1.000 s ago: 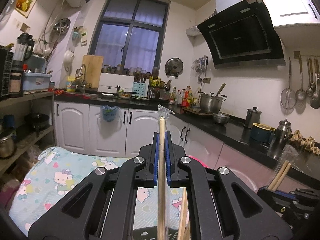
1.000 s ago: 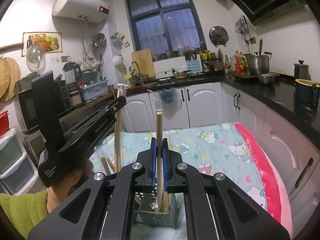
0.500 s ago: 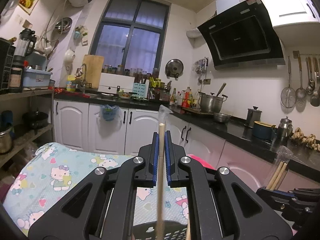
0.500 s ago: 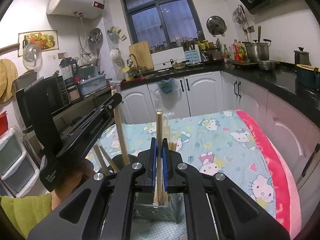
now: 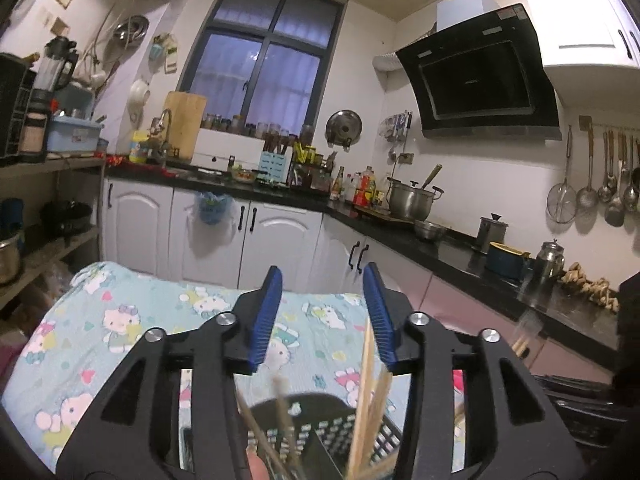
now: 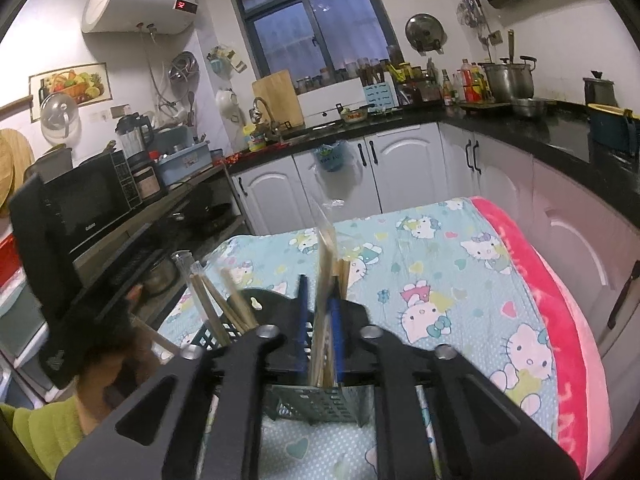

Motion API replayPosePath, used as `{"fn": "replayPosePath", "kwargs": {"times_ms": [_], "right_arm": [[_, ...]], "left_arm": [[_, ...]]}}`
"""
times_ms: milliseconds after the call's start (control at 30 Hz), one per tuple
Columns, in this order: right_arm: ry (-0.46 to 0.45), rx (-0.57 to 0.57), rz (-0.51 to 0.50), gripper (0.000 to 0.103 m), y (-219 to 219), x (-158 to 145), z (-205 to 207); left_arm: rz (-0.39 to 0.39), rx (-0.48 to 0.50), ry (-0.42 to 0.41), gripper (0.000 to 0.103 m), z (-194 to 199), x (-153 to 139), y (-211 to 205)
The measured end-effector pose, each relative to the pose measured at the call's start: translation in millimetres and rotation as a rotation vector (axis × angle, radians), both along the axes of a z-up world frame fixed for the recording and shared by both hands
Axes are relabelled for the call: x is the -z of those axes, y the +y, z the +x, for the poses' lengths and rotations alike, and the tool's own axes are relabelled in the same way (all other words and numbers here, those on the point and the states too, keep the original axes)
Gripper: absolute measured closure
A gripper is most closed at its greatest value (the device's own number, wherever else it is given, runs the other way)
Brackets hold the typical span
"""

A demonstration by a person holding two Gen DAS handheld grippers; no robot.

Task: Organize utensils
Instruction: 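Open both tools to release the chopsticks into the caddy and withdraw, then lower both tools onto the last wrapped chopsticks on the blanket and close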

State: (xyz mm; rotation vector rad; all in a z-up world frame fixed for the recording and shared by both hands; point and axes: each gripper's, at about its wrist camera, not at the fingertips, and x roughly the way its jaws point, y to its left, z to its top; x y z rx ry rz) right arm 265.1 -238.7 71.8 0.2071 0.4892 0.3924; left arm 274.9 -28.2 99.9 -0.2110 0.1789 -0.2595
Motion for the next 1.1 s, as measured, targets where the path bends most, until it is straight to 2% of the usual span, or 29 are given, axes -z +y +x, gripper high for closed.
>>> {"fn": "replayPosePath", "kwargs": {"times_ms": [233,533,1100], "right_arm": [[0.006,0.005,0.013,0.073,-5.0,0.1,-5.8],[0.018,0.008,0.009,0.06,-11.6,0.5,-28.6],[0.03,-0.033,-0.098,0.048,-0.3,5.6,-77.9]], "left_arm": [[-0.074,0.036,0.032,0.041,-33.3,-18.1,14.6],[-0.067,0.055,0.072,0.012,-68.0,-22.9,22.6],[-0.035,-0.003,0.212,0.011,-103.6,14.5,48.8]]}}
